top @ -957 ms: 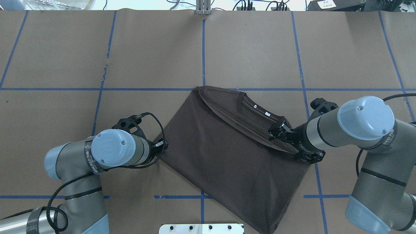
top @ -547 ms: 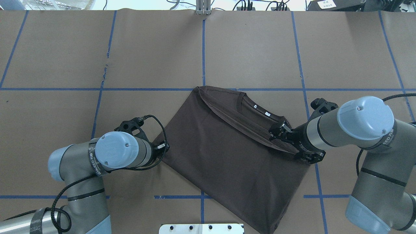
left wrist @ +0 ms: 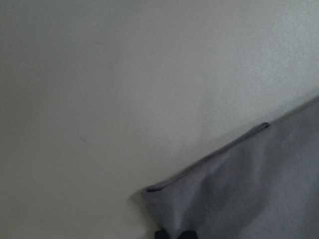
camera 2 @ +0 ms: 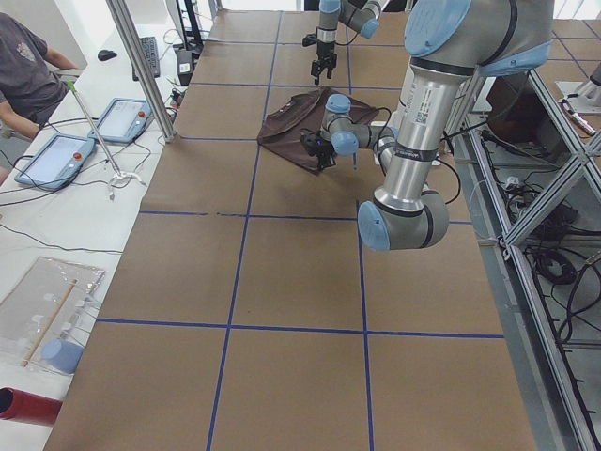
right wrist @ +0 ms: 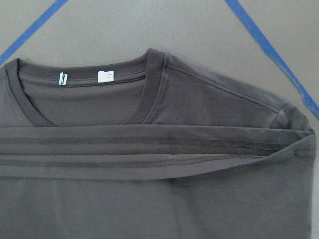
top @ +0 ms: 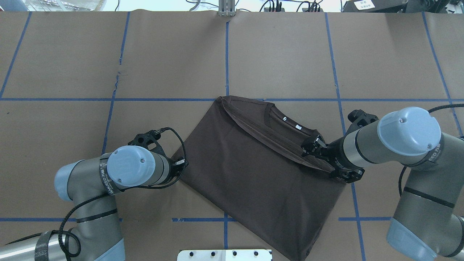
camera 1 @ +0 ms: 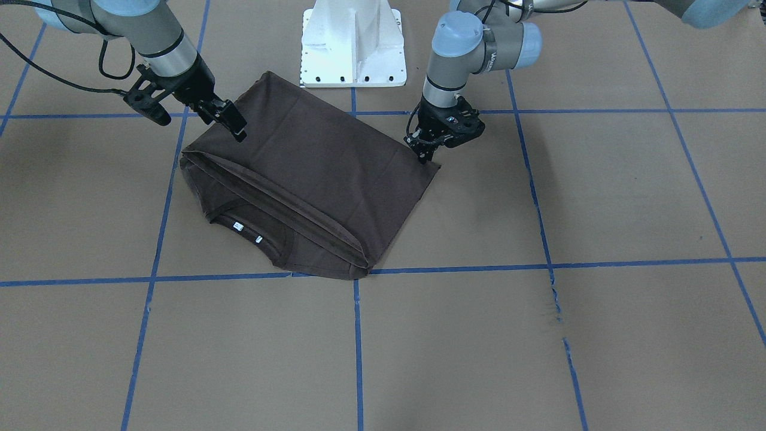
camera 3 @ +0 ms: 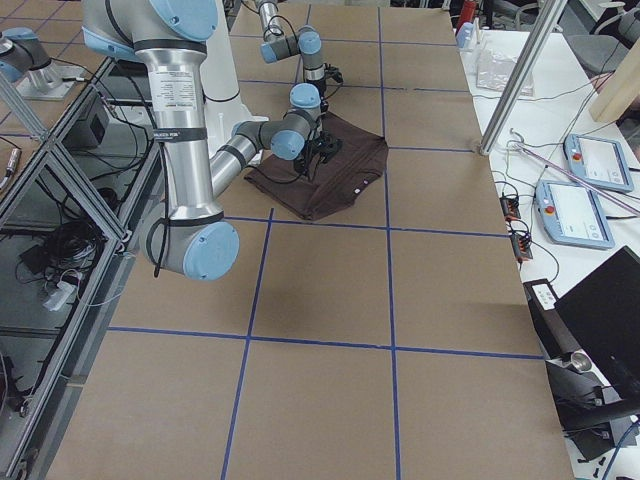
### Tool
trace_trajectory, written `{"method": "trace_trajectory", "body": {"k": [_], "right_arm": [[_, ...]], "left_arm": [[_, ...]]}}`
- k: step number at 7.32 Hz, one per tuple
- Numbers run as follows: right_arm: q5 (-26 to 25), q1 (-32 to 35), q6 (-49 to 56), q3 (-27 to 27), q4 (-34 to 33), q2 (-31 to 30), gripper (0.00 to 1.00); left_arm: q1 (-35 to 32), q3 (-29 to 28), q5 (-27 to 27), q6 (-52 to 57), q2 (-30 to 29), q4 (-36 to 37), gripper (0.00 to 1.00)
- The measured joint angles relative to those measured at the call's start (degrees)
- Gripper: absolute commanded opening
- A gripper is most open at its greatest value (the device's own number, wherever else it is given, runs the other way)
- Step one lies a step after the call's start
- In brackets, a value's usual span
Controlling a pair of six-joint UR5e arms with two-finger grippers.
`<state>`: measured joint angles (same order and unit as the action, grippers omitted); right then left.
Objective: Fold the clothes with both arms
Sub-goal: 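Fold the shirt side over toward the collar with the left gripper while the right holds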
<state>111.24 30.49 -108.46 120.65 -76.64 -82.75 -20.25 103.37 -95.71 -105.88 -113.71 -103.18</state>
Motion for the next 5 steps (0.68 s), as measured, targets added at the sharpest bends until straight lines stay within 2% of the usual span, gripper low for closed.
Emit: {"method": "trace_trajectory", "body": {"k": [2, 5], "right_arm": [[0.0, 0.1, 0.0, 0.0, 0.0, 0.0, 1.00], [-0.2, 0.3, 0.0, 0.3, 0.0, 0.0, 1.00]], "left_arm": [[-1.7, 0.5, -0.1, 0.8, 0.0, 0.1, 0.00], [-9.5, -0.3, -0.1, 10.0, -1.0, -0.6, 0.00]]}}
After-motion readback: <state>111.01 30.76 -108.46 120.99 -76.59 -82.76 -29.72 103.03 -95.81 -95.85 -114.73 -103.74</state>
